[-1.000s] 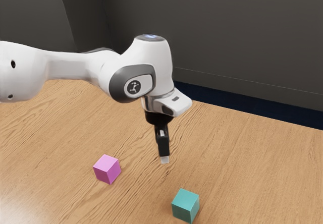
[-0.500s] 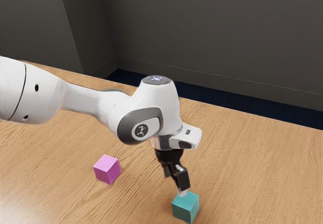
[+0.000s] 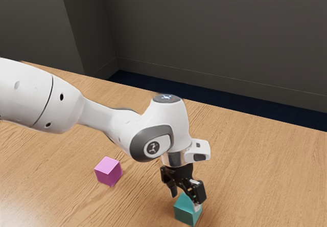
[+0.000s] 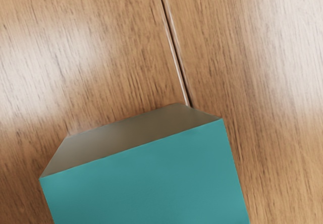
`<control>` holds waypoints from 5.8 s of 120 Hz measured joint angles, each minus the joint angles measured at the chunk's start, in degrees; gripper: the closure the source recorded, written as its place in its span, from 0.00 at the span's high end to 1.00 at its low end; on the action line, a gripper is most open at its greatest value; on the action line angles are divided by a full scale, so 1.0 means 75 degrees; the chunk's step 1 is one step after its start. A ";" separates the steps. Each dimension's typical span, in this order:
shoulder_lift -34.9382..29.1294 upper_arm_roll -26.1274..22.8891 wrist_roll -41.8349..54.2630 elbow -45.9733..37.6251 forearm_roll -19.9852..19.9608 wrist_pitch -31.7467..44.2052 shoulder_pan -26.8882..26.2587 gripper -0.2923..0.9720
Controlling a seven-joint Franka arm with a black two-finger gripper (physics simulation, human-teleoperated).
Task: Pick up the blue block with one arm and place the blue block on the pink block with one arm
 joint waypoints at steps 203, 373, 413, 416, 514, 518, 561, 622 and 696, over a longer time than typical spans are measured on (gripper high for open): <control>-0.1584 0.0257 0.0580 -0.0509 0.0836 -0.1058 0.1503 0.54; -0.1567 0.0263 0.3252 -0.0706 0.1066 -0.2084 0.3807 0.55; -0.1590 0.0254 0.2413 -0.0728 0.0995 -0.2110 0.3892 0.55; -0.1592 0.0253 0.2340 -0.0729 0.0994 -0.2112 0.3888 0.55; -0.1306 0.0265 0.1113 -0.0492 0.1007 -0.2119 0.3865 0.54; -0.1266 0.0266 0.1133 -0.0480 0.1014 -0.2119 0.3869 0.54; -0.1220 0.0273 0.1366 -0.0425 0.1035 -0.2116 0.3881 0.55; -0.2372 -0.0121 0.2330 -0.0322 0.1249 -0.2389 0.4141 0.74; -0.1826 0.0285 0.4324 0.4158 0.1638 -0.5718 0.1890 0.77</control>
